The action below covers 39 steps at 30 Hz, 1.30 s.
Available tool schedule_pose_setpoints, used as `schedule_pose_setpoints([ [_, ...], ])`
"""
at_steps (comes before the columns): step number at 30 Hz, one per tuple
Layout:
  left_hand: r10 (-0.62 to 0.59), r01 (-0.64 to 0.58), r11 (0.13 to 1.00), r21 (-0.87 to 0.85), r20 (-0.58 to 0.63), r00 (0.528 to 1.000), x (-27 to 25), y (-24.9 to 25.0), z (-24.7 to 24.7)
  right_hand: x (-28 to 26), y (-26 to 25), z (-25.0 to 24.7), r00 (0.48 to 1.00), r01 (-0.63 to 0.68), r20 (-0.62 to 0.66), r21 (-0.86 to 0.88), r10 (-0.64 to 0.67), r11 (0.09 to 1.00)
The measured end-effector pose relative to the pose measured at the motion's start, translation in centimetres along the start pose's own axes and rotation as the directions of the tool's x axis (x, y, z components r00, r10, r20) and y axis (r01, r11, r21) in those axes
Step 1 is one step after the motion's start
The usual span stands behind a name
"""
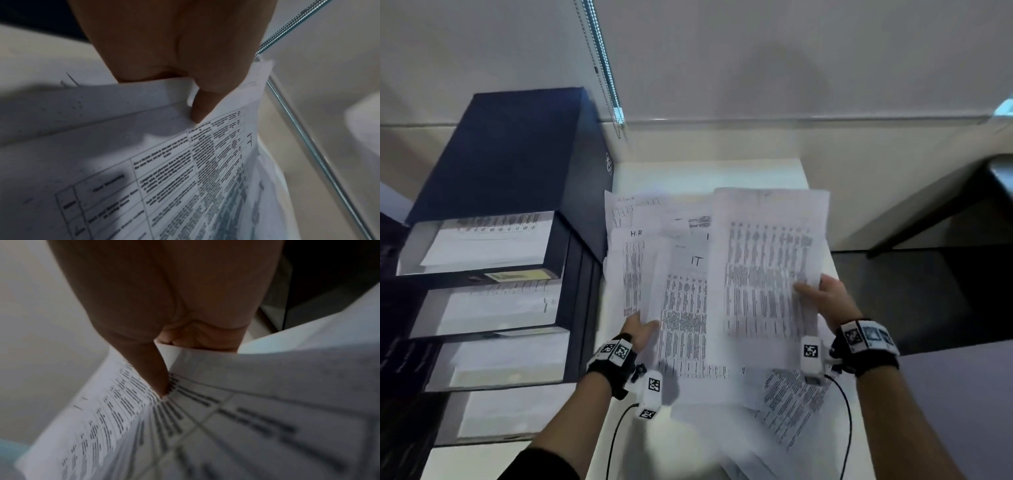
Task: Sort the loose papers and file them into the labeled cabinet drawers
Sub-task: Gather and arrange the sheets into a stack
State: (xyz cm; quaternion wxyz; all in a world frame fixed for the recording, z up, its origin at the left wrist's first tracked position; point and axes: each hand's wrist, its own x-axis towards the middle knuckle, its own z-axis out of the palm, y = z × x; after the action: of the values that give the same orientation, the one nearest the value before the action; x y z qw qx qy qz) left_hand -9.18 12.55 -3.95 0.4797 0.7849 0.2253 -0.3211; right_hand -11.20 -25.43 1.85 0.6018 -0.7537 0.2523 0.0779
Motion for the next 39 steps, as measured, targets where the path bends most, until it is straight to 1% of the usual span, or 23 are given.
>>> schedule_pose_setpoints([
  [1,0.009,-0.008,1.000,-0.029,0.032,0.999,-0.5,0.3,0.2,-0.7,0.7,1.5,0.998,-0.030,0.058,-0.110,0.037,0.994],
  [2,0.007,-0.003,0.998,-0.067,0.059,0.998,-0.8,0.5,0.4,-1.5,1.2,3.2,0.994,-0.046,0.086,-0.199,0.064,0.979],
  [3,0.013,-0.006,0.995,-0.101,0.067,0.998,-1.2,0.8,0.5,-2.3,1.7,4.7,0.990,-0.064,0.103,-0.247,0.092,0.967],
  [6,-0.004,0.018,0.981,-0.193,0.072,0.997,-2.6,1.3,0.6,-4.8,3.0,8.5,0.976,-0.154,0.106,-0.262,0.188,0.953],
  [8,-0.046,0.090,0.946,-0.310,0.145,0.988,-3.2,0.9,0.6,-5.3,4.7,10.3,0.973,-0.184,0.083,-0.281,0.214,0.942],
  [9,-0.036,0.097,0.928,-0.359,0.174,0.984,-3.4,0.5,0.6,-5.3,5.4,11.0,0.975,-0.186,0.069,-0.285,0.213,0.940],
  [10,-0.008,0.076,0.923,-0.378,0.178,0.984,-3.1,-0.1,0.7,-5.5,5.7,11.7,0.976,-0.183,0.063,-0.289,0.209,0.940],
  [11,0.005,0.043,0.936,-0.350,0.135,0.991,-2.5,-0.9,0.8,-5.7,5.9,12.3,0.977,-0.163,0.086,-0.303,0.197,0.939],
  [13,0.029,-0.017,0.992,-0.128,0.089,0.996,-2.1,-1.7,0.9,-6.4,5.3,13.3,0.971,-0.107,0.169,-0.329,0.170,0.938],
  [14,0.057,-0.057,0.998,-0.002,0.073,0.996,-1.8,-2.0,1.3,-6.8,4.9,13.6,0.966,-0.099,0.194,-0.339,0.173,0.935],
  [15,0.092,-0.096,0.993,0.063,0.061,0.994,-1.3,-2.3,1.6,-7.0,4.8,13.8,0.961,-0.096,0.212,-0.355,0.180,0.930],
  [17,0.134,-0.137,0.989,0.056,0.049,0.990,-1.7,-2.2,1.9,-7.0,5.0,13.5,0.962,-0.123,0.181,-0.375,0.202,0.919],
  [19,0.184,-0.185,0.983,-0.006,0.080,0.980,-2.6,-1.3,1.4,-6.9,4.8,12.7,0.971,-0.178,0.097,-0.329,0.221,0.928],
  [21,0.232,-0.223,0.971,-0.081,0.118,0.966,-3.3,-0.1,0.1,-6.9,3.5,11.8,0.983,-0.168,0.044,-0.171,0.178,0.971],
  [23,0.278,-0.257,0.955,-0.151,0.140,0.950,-4.3,1.4,-1.5,-7.1,1.4,11.1,0.996,-0.088,0.010,0.029,0.087,0.996],
  [25,0.358,-0.325,0.925,-0.197,0.162,0.919,-5.4,3.1,-3.3,-7.5,-1.6,10.8,1.000,0.001,0.002,0.219,-0.002,0.976],
  [27,0.448,-0.413,0.886,-0.211,0.161,0.880,-6.5,4.9,-5.0,-7.7,-4.1,10.9,0.993,0.121,-0.028,0.289,-0.118,0.949],
  [30,0.574,-0.556,0.817,-0.150,0.115,0.811,-8.2,7.2,-7.4,-8.5,-7.2,11.2,0.964,0.264,-0.070,0.256,-0.255,0.930],
  [32,0.616,-0.614,0.788,-0.050,0.051,0.786,-8.3,7.8,-8.5,-9.1,-8.3,11.6,0.944,0.329,-0.065,0.226,-0.323,0.917],
  [33,0.618,-0.616,0.786,-0.044,0.036,0.786,-8.2,7.7,-8.8,-9.5,-8.6,11.9,0.937,0.348,-0.048,0.200,-0.346,0.916],
  [35,0.620,-0.617,0.782,-0.090,0.011,0.784,-8.3,7.4,-9.1,-9.8,-8.0,12.7,0.933,0.358,-0.018,0.120,-0.359,0.926],
  [37,0.618,-0.616,0.785,-0.072,0.013,0.786,-8.3,6.8,-9.1,-9.8,-6.7,13.6,0.946,0.324,0.001,0.037,-0.325,0.945],
  [39,0.598,-0.598,0.801,-0.020,0.025,0.801,-7.7,5.9,-9.0,-9.8,-5.4,14.3,0.963,0.269,0.004,0.003,-0.269,0.963],
])
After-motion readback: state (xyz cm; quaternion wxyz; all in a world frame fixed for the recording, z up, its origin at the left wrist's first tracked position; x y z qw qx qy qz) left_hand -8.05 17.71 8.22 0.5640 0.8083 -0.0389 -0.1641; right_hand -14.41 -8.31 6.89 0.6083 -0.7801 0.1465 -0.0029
